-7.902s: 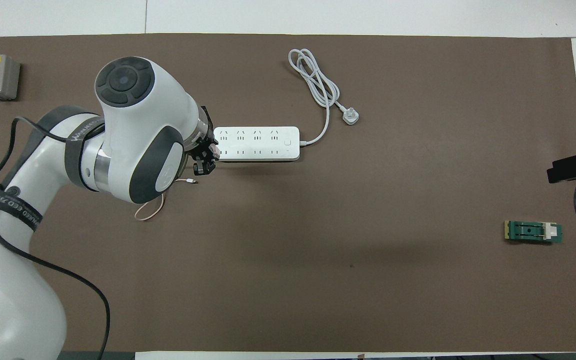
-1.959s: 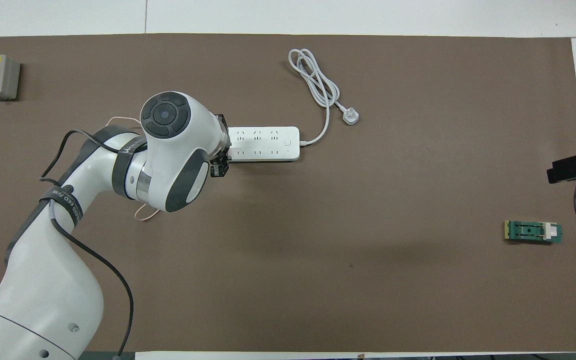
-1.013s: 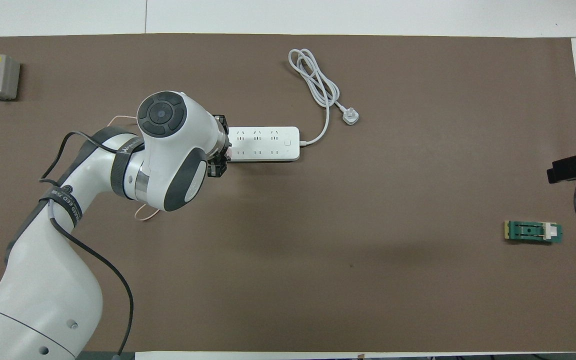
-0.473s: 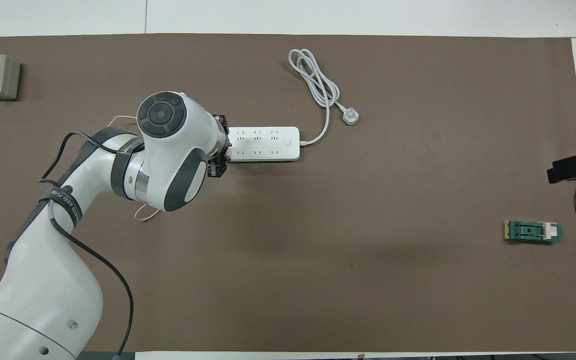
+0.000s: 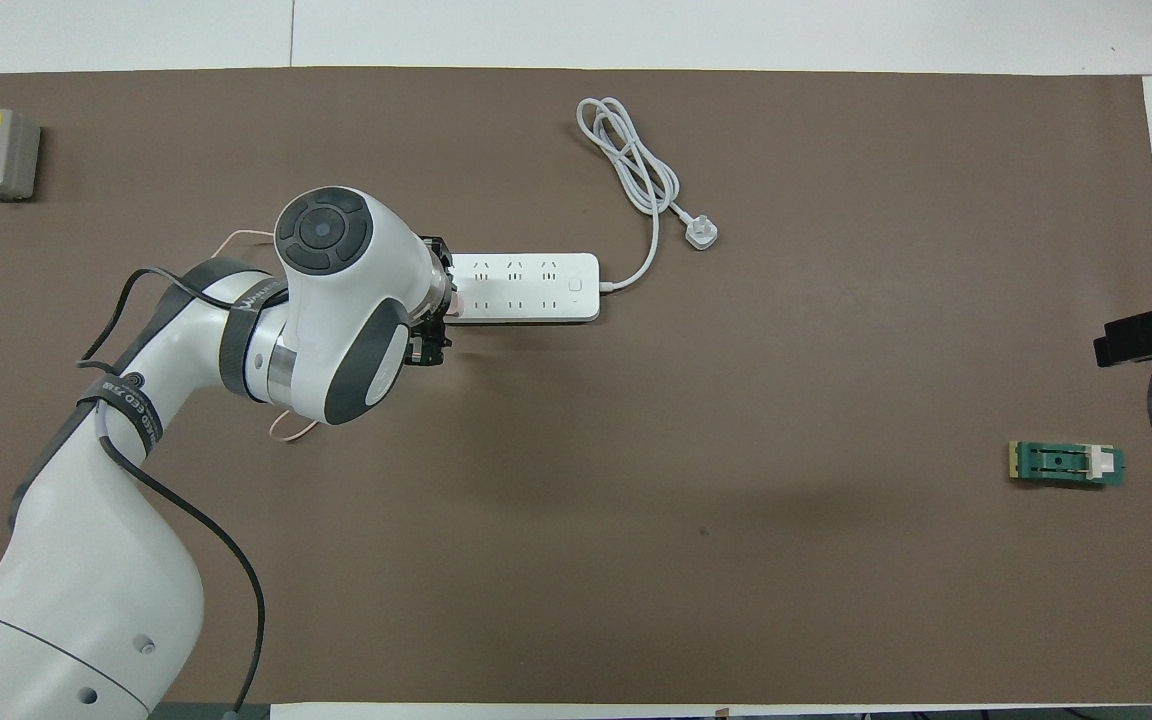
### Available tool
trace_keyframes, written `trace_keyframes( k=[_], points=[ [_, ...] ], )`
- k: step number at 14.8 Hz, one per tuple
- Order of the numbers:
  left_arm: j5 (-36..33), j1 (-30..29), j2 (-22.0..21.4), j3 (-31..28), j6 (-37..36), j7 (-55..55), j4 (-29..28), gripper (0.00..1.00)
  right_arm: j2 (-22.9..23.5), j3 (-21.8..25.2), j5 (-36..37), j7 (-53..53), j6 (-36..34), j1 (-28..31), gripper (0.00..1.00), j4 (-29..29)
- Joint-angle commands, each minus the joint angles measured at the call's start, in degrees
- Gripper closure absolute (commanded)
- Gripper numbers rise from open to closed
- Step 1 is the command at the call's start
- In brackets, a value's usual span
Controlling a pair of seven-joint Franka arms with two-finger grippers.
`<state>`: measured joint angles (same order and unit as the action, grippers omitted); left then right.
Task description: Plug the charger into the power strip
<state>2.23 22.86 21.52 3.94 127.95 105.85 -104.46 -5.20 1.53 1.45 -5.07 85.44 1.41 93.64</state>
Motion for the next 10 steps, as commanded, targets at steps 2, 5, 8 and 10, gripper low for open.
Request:
trace_keyframes(
  k=[2, 5, 8, 10],
  points=[
    [0.3, -1.7, -5.6, 0.0, -4.1, -2.8, -0.8, 0.0, -0.5, -0.6, -0.7, -0.6, -0.8, 0.8, 0.0, 0.0],
    [0.3, -1.8, -7.7, -0.2, -6.7, -2.8, 1.1, 0.0, -0.5, -0.6, -0.7, -0.6, -0.8, 0.8, 0.0, 0.0],
    [0.2, -2.6, -8.2, -0.5, -10.9, -5.0, 4.8, 0.0, -0.5, -0.6, -0.7, -0.6, -0.8, 0.8, 0.0, 0.0],
    [0.2, -3.7, -8.2, -0.5, -14.7, -9.7, 7.8, 0.0, -0.5, -0.6, -0.7, -0.6, -0.8, 0.8, 0.0, 0.0]
  ],
)
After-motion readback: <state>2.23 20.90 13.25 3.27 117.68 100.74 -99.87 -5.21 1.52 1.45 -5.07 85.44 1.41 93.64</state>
